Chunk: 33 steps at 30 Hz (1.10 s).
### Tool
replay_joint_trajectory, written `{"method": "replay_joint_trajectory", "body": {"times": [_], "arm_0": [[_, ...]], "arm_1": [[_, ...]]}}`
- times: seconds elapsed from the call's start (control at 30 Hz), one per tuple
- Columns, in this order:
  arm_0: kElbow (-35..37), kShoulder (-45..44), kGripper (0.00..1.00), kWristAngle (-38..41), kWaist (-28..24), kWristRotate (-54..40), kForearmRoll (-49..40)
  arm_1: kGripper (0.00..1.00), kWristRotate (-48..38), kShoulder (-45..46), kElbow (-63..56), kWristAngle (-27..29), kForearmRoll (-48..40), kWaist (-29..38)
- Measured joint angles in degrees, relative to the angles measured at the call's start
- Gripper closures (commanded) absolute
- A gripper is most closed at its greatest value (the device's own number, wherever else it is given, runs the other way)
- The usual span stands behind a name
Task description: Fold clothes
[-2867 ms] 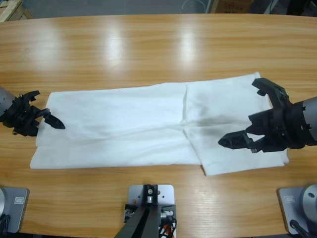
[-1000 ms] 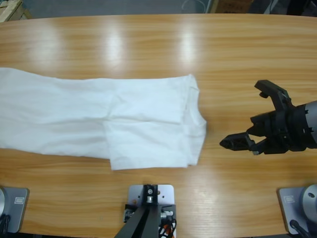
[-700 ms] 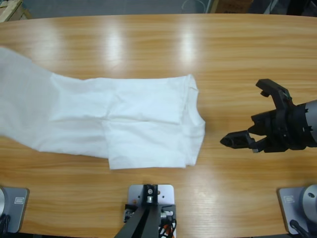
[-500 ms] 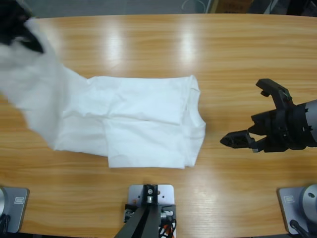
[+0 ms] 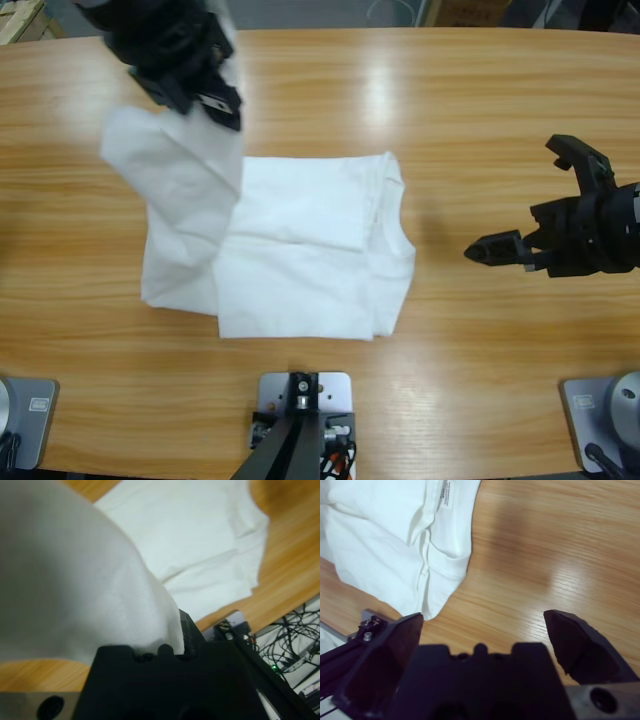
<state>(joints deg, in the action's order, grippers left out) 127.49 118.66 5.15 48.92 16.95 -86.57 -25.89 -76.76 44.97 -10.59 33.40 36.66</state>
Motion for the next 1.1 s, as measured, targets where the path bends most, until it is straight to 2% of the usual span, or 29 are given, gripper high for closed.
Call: {"method": "replay_joint_trajectory", "body": {"times": [0.2,0.57,1.1], "arm_0": [[3.87,4.04,1.000,1.10,3.38,0.62,-0.02],[8.45,10.19,1.000,3.40,3.49,1.16,-0.02],[15.62,13.87,0.993,8.03,5.60,3.37,-0.03]], "arm_1": [[0.000,0.04,-0.01,0.00,0.00,0.00,-0.09],[0.000,0.44,-0.08,0.00,0.00,0.07,-0.11],[0.000,0.79,-0.14,0.00,0.00,0.29,-0.13]]}}
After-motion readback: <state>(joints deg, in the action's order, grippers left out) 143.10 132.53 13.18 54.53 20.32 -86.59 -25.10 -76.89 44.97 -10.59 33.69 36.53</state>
